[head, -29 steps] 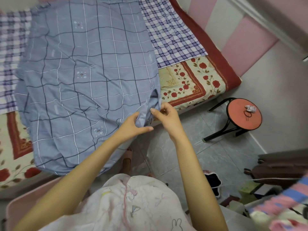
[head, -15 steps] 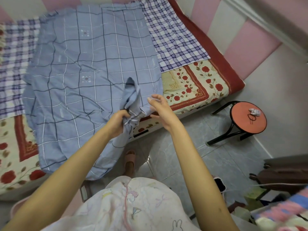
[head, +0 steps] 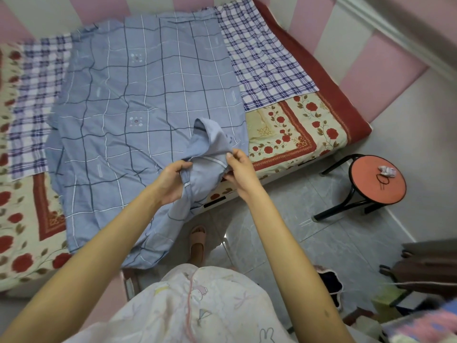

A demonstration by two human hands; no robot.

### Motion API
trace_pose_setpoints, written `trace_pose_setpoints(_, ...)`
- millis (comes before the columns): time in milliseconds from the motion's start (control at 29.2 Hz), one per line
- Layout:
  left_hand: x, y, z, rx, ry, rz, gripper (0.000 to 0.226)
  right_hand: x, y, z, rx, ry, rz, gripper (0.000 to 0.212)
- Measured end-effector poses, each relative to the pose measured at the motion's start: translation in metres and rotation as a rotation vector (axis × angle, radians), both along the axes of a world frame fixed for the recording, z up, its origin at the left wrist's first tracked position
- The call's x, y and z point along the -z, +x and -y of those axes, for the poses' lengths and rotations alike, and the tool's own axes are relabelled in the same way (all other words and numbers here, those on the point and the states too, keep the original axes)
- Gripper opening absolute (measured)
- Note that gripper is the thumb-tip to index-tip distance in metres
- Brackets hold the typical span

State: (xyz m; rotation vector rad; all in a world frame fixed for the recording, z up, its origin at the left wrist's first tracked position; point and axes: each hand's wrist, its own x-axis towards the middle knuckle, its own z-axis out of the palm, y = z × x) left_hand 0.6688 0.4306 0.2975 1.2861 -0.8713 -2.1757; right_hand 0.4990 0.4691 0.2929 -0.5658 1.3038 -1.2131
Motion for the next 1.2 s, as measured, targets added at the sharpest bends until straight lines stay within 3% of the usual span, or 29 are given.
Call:
trace_pose_setpoints(206,-0.002,-0.018,-0.004,-0.062,-0.229,0.196,0.02,-0.004,-0.001,-0.005,0.171,-0.06,-0.282,0.006)
trace_pose_setpoints(343,-0.008,-0.028,-0.021,0.222,-0.69,0.356,0.03,-0.019,-0.003,-0.011,0.002,-0.115,-0.273,0.041)
trace_pose_setpoints(411,-0.006,-0.034,-0.031,0.35,-0.84,0.33,0.035,-0.02,-0.004,-0.013,-0.087,-0.1,-0.326,0.039)
trace_pose_setpoints(548,0.019,-0.042,-0.05,0.59,-0.851,0.376,0.047,-0.005,-0.025,-0.031,0.002,0.025,-0.419,0.025)
trace_pose_setpoints(651,0.038,-0.043,-0.066,0.694,-0.789,0.477,0.036,0.012,-0.036,-0.049,-0.03,0.102,-0.662,0.023)
trace_pose_setpoints(720,0.05,-0.05,-0.077,0.776,-0.771,0.557,0.054,0.024,-0.043,-0.059,-0.139,0.233,-0.755,0.023)
trace_pose_setpoints(788,0.075,-0.055,-0.089,0.889,-0.768,0.597,0.065,0.04,-0.049,-0.074,-0.152,0.305,-0.7,0.029)
trace_pose_setpoints(960,0.073,-0.066,-0.123,0.999,-0.72,0.575,0.046,0.08,-0.059,-0.118,0.081,0.469,-0.765,0.035)
trace_pose_setpoints(1063,0.075,-0.07,-0.136,0.993,-0.763,0.532,0.043,0.072,-0.059,-0.139,0.282,0.42,-0.856,0.029)
trace_pose_setpoints(1200,0.088,-0.07,-0.148,0.985,-0.847,0.425,0.047,0.055,-0.05,-0.164,0.479,0.188,-0.88,0.03)
